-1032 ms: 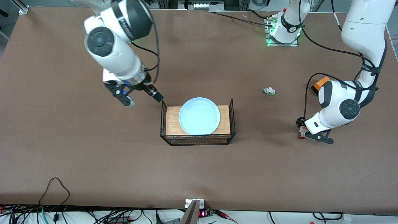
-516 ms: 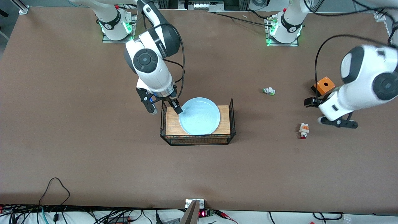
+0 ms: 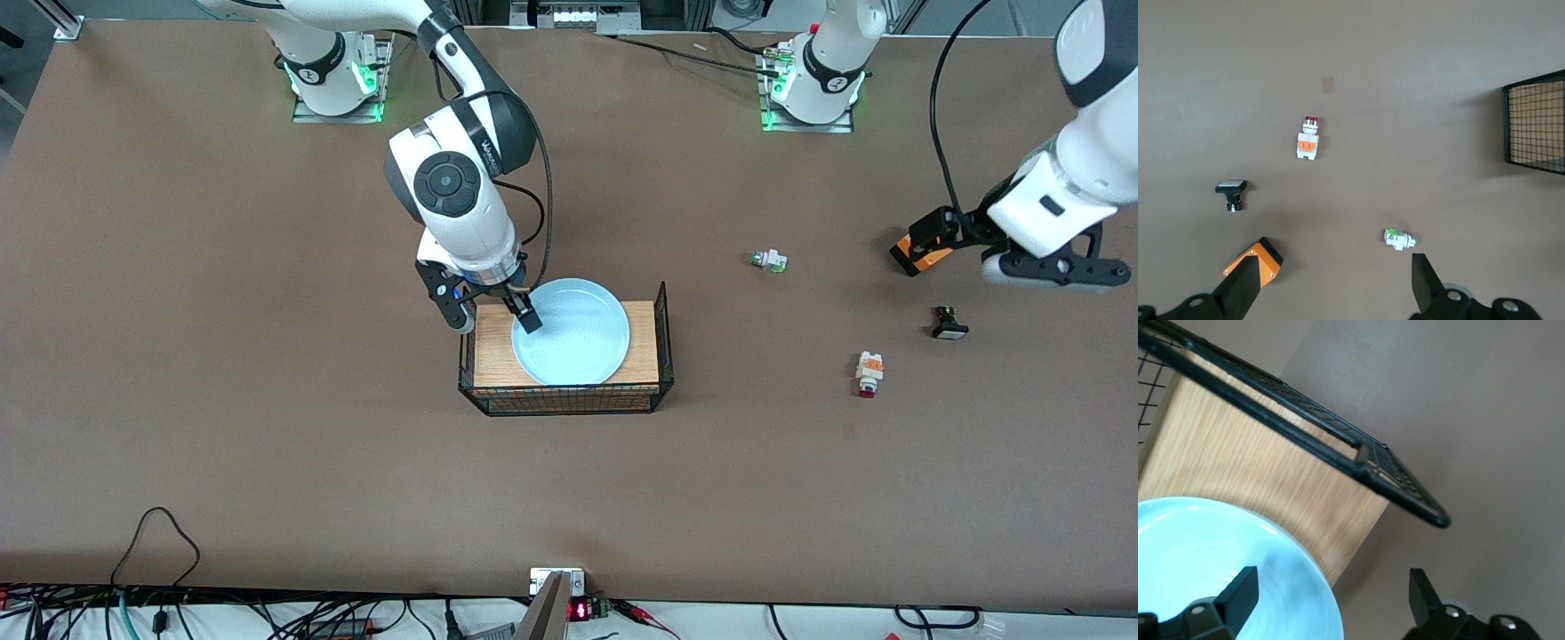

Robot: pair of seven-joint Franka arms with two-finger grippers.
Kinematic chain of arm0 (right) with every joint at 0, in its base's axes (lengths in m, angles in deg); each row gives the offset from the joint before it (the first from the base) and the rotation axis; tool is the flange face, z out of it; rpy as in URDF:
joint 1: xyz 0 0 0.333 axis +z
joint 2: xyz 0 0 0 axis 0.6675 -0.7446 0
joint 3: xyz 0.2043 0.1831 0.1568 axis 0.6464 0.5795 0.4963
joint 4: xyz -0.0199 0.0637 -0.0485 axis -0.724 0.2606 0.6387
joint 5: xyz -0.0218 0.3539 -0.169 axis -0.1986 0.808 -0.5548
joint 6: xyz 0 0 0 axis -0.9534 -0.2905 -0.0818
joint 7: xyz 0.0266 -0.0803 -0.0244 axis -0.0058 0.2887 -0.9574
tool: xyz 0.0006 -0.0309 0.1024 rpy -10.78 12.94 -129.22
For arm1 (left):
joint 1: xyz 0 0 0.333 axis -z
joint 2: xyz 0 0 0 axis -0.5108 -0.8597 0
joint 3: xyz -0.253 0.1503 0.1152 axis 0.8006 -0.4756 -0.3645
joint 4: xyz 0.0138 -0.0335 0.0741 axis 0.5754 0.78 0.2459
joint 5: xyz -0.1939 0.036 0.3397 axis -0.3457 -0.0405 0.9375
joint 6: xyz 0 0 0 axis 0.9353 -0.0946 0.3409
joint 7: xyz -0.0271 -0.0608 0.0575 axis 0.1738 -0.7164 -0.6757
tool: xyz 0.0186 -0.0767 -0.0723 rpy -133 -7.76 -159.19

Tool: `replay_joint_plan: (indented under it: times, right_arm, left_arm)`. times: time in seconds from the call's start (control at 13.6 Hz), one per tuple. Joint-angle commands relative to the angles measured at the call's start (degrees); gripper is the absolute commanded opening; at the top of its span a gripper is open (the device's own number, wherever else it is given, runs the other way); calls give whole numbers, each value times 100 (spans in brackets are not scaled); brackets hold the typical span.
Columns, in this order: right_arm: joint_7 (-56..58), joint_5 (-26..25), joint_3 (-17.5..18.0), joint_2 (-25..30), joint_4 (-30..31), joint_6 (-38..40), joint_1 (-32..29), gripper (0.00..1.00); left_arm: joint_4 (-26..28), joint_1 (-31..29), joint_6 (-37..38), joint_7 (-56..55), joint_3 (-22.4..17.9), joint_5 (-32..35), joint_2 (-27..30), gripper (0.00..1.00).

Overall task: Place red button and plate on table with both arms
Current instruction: 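Grip the blue plate rim with the right gripper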

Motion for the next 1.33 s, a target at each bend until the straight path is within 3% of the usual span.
replay_joint_plan:
  times: [0.0, 0.07, 0.15, 0.29, 0.37, 0.44, 0.66, 0.74, 1.03, 1.25]
  right_arm:
    - [46, 50, -33, -87, -103, -16, 26, 100]
    - [46, 32, -33, -87, -103, -16, 35, 98]
    - [46, 41, -33, -121, -103, -25, 79, 87]
    - [28, 50, -33, -174, -103, -191, 140, 77]
    - [37, 32, -33, -192, -103, -209, 158, 64]
    - [46, 15, -33, -192, -103, -209, 158, 39]
    - [55, 32, -42, -157, -103, -218, 123, 4]
    - [63, 50, -42, -148, -111, -218, 114, 0]
    - [414, 76, -42, -122, -103, -201, 97, 0]
    - [468, 85, -33, 237, -103, -26, 158, 0]
  left_arm:
    - [138, 436, 39, 7, -460, -65, 123, 100]
    - [130, 437, 48, 7, -461, -65, 114, 100]
    - [86, 437, 83, 7, -452, -48, 79, 100]
    - [50, 419, 188, 16, -444, -48, 70, 100]
    - [50, 428, 189, 16, -426, -48, 70, 100]
    - [50, 428, 206, 7, -409, -39, 70, 100]
    - [33, 446, 241, -2, -373, -39, 70, 100]
    - [-37, 454, 250, -11, -373, -39, 61, 100]
    - [-99, 463, 347, -37, -338, -48, 52, 100]
    - [-99, 446, 356, -28, -347, -48, 35, 100]
